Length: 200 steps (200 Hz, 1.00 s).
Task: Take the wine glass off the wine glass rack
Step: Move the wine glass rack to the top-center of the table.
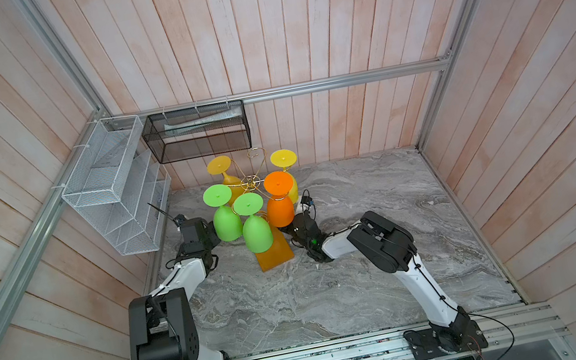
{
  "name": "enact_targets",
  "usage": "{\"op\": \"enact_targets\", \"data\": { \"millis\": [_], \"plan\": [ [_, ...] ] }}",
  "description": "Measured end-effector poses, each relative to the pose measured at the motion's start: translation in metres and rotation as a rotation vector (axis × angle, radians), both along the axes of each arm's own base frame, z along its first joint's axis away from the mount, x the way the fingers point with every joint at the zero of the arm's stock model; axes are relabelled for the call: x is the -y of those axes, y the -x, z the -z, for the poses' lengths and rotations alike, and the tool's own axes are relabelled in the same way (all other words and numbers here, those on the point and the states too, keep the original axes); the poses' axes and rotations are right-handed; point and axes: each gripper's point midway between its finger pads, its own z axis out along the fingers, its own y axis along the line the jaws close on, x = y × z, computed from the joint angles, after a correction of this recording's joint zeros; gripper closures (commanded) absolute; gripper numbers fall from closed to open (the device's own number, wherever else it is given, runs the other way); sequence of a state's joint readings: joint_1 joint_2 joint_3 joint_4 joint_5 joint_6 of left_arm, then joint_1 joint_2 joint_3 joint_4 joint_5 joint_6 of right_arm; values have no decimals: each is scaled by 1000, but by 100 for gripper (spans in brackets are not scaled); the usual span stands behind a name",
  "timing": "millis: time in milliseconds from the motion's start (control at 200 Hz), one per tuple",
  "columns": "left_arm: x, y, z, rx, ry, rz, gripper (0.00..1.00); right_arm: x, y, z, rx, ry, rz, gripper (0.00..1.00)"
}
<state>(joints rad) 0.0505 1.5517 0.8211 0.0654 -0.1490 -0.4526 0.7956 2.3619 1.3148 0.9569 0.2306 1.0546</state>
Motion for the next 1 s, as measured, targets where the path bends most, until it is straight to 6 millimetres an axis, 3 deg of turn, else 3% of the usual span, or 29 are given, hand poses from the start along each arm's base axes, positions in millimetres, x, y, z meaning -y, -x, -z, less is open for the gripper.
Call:
{"op": "enact_targets", "data": {
  "millis": [195,360,550,790,1000],
  "plan": [
    [5,3,13,-33,57,-3,4,35,22,8,-3,27,13,45],
    [7,6,21,-55,123,-17,5,58,42,-12,42,36,7,44],
    [10,13,29,-90,188,-33,7,66,54,-39,106,20,-16,43],
    [11,34,41,-133,270,-59,8,83,75,-25,98,80,-36,43],
    [14,55,28,-106,283,-55,8,96,89,-43,128,88,-41,42]
  ]
}}
